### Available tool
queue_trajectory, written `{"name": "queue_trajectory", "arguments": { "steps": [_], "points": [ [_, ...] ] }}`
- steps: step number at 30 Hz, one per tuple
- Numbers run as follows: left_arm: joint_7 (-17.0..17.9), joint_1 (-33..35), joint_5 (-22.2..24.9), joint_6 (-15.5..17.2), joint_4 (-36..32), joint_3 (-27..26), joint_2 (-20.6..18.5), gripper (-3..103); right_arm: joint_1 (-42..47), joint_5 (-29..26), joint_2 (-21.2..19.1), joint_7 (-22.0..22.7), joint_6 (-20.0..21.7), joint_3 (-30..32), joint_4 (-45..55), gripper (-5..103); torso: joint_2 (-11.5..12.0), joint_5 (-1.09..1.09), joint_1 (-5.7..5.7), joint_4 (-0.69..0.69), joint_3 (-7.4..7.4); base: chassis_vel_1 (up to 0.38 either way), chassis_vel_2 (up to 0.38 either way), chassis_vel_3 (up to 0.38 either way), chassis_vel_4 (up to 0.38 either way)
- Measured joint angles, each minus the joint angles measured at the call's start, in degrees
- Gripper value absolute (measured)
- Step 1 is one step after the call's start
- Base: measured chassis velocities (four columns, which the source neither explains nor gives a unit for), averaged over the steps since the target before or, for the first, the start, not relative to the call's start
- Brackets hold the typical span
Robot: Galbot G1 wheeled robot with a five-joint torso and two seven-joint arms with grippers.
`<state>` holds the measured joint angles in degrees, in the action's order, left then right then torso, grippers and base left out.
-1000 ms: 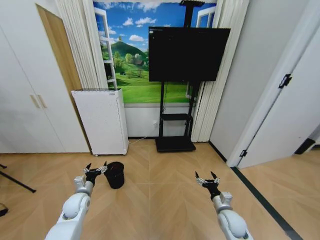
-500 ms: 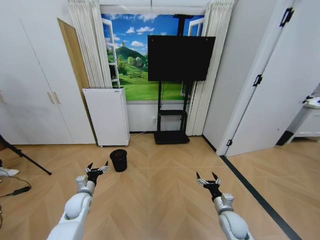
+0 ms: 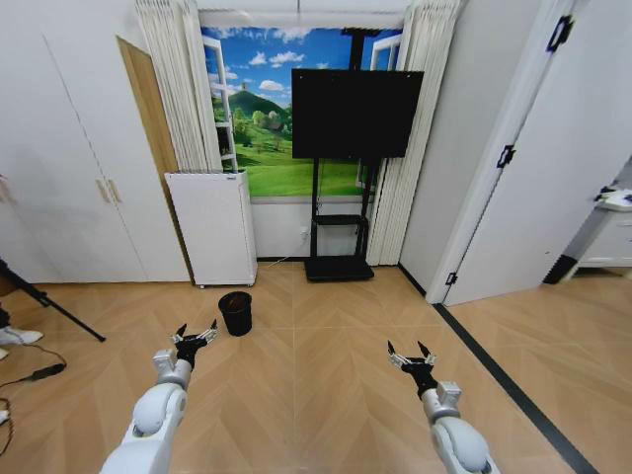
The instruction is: Pick up the trash bin and place the garbage on the floor into it.
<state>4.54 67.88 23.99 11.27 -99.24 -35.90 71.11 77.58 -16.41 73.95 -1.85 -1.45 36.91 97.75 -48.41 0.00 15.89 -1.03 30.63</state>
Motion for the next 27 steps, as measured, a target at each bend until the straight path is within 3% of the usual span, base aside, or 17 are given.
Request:
{"name": "queue_trajectory", "arguments": {
  "steps": [27],
  "points": [
    [0.1, 0.0, -0.2, 0.1, 0.0, 0.0, -0.1, 100, 0.0, 0.2, 0.0, 0.1, 0.1, 0.0, 0.1, 100, 0.0, 0.0, -0.04, 0.0, -0.03, 0.0, 0.0, 0.0, 0.0]
  ]
}}
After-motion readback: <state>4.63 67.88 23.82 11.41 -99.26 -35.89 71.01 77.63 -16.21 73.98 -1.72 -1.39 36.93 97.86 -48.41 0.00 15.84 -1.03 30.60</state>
